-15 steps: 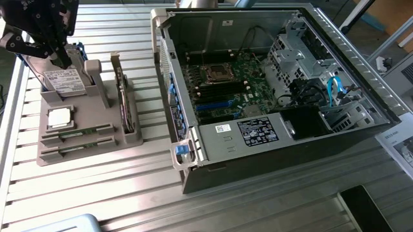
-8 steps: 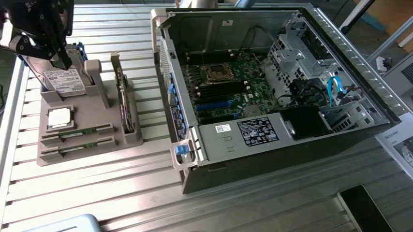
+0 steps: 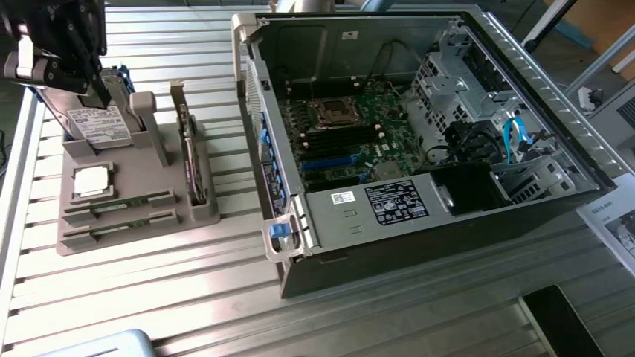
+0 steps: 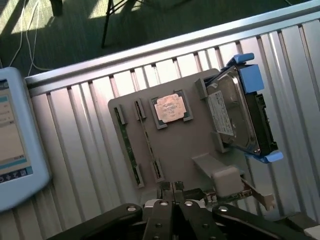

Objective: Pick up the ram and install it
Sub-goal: 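Pick up the ram and move it above insertion slot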

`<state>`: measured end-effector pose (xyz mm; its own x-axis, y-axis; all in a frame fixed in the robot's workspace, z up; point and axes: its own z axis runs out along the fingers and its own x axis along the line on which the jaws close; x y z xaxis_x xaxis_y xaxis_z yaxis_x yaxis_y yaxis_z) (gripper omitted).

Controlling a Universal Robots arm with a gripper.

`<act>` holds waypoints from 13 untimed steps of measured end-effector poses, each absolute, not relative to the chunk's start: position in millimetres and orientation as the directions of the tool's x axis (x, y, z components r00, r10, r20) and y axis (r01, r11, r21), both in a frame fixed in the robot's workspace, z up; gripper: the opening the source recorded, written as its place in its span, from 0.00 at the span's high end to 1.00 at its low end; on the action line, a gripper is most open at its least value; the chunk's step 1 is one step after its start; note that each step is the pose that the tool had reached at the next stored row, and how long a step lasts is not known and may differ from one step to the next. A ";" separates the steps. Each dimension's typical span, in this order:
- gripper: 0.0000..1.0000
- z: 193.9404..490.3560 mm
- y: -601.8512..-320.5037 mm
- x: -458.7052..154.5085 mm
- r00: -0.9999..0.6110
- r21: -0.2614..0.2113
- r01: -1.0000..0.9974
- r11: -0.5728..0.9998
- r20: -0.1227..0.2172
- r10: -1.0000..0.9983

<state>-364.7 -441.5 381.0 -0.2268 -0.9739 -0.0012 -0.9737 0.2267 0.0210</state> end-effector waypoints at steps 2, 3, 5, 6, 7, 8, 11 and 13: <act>0.89 380.8 -441.4 -364.8 -0.194 0.021 -0.981 0.194 -0.001 -0.981; 0.89 380.8 -441.4 -364.8 -0.184 0.021 -0.983 0.184 -0.001 -0.983; 0.89 380.6 -441.4 -364.7 -0.171 0.021 -0.985 0.170 -0.001 -0.985; 0.89 380.4 -441.4 -364.6 -0.147 0.021 -0.989 0.147 -0.001 -0.989; 0.89 380.4 -441.4 -364.5 -0.129 0.021 -0.991 0.129 -0.001 -0.992; 0.89 380.3 -441.5 -364.4 -0.111 0.021 -0.994 0.110 -0.001 -0.994; 0.89 380.3 -441.4 -364.4 -0.104 0.021 -0.994 0.104 -0.001 -0.995; 0.89 380.2 -441.4 -364.3 -0.086 0.021 -0.996 0.086 -0.001 -0.996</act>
